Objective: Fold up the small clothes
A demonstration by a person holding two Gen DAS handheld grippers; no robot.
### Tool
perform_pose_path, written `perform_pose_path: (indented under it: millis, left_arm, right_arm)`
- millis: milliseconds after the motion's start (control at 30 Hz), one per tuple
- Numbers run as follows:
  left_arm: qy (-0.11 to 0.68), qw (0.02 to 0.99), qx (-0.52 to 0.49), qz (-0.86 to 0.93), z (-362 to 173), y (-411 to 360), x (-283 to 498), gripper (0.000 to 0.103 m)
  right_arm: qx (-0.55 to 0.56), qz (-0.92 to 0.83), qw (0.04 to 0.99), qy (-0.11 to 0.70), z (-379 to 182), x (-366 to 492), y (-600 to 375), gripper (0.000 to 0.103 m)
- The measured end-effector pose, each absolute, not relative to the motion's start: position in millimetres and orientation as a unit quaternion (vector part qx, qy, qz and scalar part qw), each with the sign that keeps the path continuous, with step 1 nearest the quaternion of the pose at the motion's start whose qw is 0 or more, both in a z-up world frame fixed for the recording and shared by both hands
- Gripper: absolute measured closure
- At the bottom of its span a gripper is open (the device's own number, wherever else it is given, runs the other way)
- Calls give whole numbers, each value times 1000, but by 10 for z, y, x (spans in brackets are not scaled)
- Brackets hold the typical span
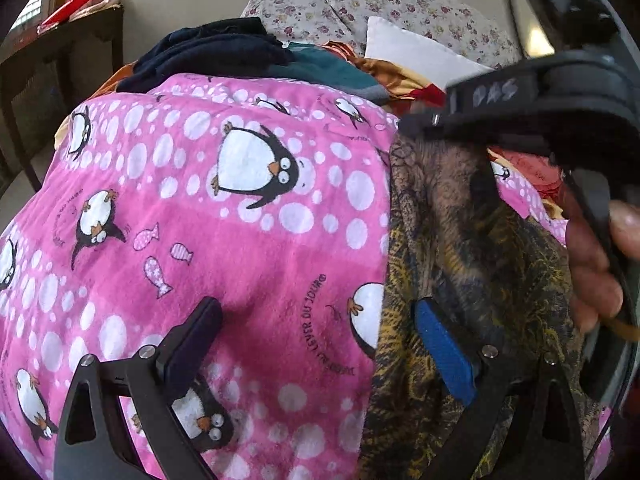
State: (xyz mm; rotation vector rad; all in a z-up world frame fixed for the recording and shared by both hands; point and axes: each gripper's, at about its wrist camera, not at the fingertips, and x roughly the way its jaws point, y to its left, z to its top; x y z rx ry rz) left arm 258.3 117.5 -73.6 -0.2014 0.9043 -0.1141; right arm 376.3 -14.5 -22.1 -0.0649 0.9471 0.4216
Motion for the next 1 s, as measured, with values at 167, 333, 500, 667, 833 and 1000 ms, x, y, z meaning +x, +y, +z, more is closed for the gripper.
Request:
perform_pose_path:
  millis: [167,333,500,667,833,1000]
  left_arm:
    - [426,896,-112,-48,-688,1300,2580,6]
    - [437,891,-115,-42,-783,1369,2639,6]
    - [429,897,-103,-33,-734,1377,2610,6]
    - [429,897,-107,-6,-727,1484,2599,6]
    - [419,901,-113,-3,-745,1534,2580,6]
    - [405,907,-114,-17,-719,1513,2545,6]
  right_arm:
    - [29,294,872,390,-77,3761,-259,96]
    - [-60,161,895,412,-577,4084,-249,95]
    - [34,156,907,390,-383,3825,-786,88]
    - [30,212,902,374,-312,3296,-747,88]
    - [-11,180,906,382,-567,3289,-350,88]
    - [14,183,910,373,-255,2845,-745,49]
